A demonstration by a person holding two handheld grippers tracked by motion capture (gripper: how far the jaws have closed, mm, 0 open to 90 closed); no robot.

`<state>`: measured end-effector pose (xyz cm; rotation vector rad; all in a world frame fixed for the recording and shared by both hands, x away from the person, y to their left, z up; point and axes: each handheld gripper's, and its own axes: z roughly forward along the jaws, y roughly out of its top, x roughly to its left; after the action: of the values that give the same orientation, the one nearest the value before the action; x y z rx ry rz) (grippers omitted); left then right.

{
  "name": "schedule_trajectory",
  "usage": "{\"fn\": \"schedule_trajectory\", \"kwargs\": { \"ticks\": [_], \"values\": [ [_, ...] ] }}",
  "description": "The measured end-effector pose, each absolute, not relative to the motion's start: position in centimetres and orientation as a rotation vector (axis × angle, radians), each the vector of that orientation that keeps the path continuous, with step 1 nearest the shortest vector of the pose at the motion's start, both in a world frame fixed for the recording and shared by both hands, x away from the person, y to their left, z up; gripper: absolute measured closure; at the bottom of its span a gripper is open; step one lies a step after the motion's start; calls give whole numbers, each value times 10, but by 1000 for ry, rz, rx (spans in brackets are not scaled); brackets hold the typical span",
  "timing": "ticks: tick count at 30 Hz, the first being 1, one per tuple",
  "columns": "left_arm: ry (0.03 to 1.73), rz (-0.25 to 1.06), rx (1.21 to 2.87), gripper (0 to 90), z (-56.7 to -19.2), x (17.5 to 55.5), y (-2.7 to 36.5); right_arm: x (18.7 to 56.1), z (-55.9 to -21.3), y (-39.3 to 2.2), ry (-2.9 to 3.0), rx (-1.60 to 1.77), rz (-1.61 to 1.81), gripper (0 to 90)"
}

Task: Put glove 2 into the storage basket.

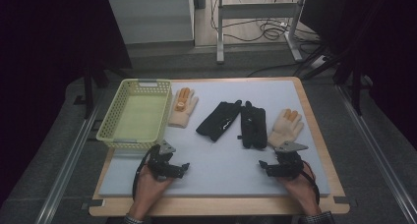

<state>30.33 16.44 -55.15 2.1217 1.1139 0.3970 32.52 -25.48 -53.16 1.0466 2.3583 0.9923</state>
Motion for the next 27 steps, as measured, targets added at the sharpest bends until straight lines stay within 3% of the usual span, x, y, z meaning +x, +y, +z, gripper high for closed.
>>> {"fn": "schedule_trajectory", "kwargs": {
  "ticks": [12, 27],
  "values": [
    [1114, 395, 2121, 52, -552, 303, 164, 326, -528, -258, 2366, 1069, 1022, 282],
    [1114, 396, 2120, 52, -552, 303, 164, 335, -500, -259, 2363, 1082, 1053, 338]
  ]
}}
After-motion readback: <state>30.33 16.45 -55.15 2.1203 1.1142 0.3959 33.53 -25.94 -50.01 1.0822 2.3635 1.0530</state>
